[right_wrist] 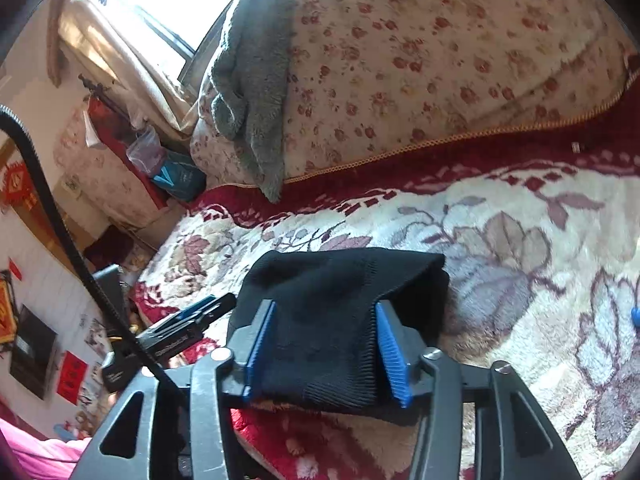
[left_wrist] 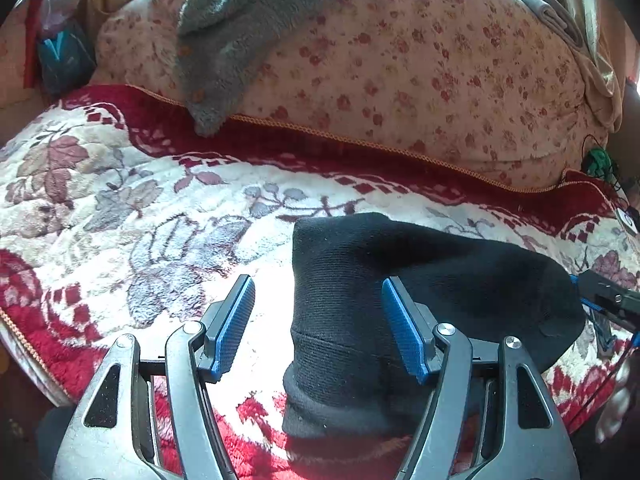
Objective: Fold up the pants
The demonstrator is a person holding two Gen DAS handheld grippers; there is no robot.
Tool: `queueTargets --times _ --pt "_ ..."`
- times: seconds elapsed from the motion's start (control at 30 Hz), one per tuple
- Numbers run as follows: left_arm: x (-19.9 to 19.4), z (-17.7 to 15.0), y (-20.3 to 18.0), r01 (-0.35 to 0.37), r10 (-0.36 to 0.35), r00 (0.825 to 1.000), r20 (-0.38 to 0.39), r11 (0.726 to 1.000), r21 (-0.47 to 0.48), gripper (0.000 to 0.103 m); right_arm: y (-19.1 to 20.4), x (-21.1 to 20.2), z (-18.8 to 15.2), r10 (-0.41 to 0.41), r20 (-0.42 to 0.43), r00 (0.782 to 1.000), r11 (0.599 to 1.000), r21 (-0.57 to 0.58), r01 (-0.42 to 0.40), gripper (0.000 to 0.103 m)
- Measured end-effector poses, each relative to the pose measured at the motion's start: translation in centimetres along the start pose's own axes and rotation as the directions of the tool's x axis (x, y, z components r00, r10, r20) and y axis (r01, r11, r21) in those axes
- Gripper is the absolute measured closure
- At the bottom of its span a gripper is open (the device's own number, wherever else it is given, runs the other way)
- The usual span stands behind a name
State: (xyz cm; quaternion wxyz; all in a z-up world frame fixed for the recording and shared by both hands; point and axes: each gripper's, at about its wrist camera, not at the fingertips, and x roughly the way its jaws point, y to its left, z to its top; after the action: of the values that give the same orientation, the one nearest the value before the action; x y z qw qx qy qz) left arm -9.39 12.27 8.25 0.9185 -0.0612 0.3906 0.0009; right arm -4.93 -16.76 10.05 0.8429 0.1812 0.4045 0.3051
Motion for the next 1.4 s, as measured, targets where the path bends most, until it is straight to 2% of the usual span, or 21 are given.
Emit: queueTargets --times 0.23,0.4,0.53,0.63,0.77,1.0,1.4 --pt "-1.4 -0.1 -0.5 -0.012 0.012 0.999 0.033 1.0 0.008 0.036 2.0 1.4 0.2 -0.061 0.012 0.998 0.997 -0.039 0.061 0.039" --pt "-1.5 -0.2 -0.2 -0.01 0.011 1.0 0.029 1.0 -0.004 0.036 2.1 0.6 0.4 -0.058 0.015 0.998 0.998 -0.029 0.058 0.039" --pt "-1.5 -0.3 0.1 -0.012 0.012 1.0 0.022 1.0 -0.025 0.036 1.9 -1.4 1.2 -0.057 0.065 0.996 0.998 -0.022 0.059 0.039" --pt "-1.5 -0.5 0.8 0.015 -0.014 1.0 0.014 0.999 -0.045 0.036 1.6 -2.5 1.7 -0.066 0.083 0.994 0.998 -0.018 0.068 0.037" --pt "-1.3 -0.8 1.6 0.037 -0.037 0.999 -0.007 0.998 -0.058 0.036 0.1 -2.2 1.1 -0.086 0.046 0.995 0.996 0.007 0.086 0.035" --pt "-0.5 -1.4 2.1 0.047 -0.051 0.997 -0.051 0.996 -0.079 0.036 -3.4 0.2 -0.8 -0.064 -0.057 0.996 0.988 0.14 0.072 0.035" --pt "0.1 -2.1 2.0 0.047 -0.053 0.996 -0.078 0.995 -0.083 0.036 -2.9 0.4 -0.9 -0.076 -0.05 0.996 0.988 0.129 0.082 0.033"
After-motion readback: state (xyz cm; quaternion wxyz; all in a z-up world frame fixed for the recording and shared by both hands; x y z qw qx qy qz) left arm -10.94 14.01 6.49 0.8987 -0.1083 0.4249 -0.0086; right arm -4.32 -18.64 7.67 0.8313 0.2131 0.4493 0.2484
